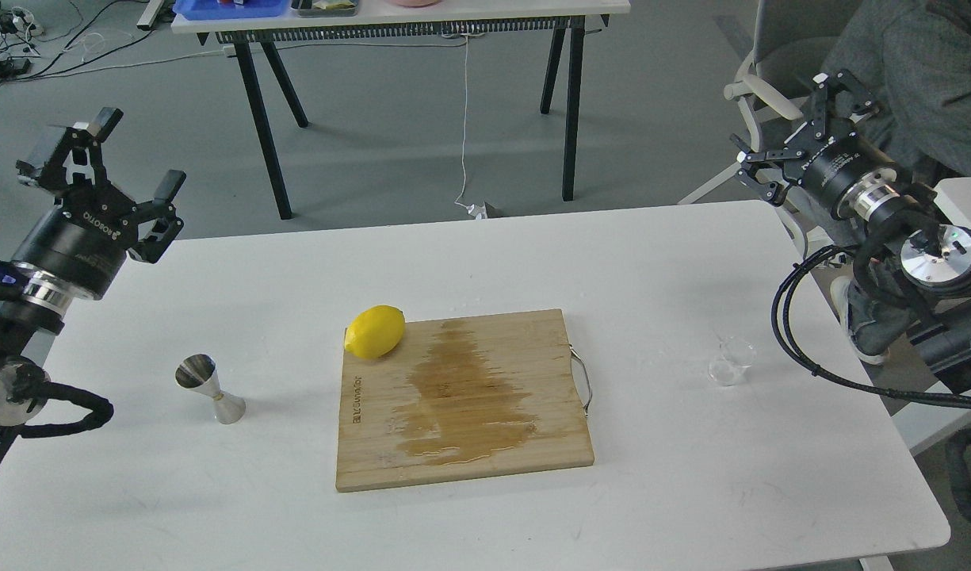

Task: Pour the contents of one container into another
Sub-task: 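Lower the left gripper toward the metal jigger on the table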

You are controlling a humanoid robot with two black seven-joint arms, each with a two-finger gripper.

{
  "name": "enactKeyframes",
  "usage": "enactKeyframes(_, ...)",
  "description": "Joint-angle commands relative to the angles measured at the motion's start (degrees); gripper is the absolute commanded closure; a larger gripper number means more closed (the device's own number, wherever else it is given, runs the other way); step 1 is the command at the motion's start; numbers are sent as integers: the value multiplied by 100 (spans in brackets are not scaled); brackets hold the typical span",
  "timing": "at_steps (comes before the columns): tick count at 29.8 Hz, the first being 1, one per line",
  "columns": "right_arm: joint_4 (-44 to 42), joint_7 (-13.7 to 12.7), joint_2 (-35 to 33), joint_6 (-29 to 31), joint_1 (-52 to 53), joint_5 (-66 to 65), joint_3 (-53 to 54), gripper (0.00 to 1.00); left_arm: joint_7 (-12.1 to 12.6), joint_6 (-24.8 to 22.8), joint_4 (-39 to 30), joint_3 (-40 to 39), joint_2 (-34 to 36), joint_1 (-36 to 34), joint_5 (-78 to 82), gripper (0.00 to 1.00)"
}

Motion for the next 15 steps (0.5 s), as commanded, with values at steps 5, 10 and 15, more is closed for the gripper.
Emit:
enactKeyframes(5,1,-1,-7,0,-27,0,6,1,0,-68,129,1,-11,3,-37,1)
enactKeyframes(10,1,-1,-7,0,-36,0,50,1,0,-78,585,1,-20,3,-125,1)
enactKeyframes(15,36,8,-16,0,-36,9,94,1,0,-209,788,71,23,-59,-20,1)
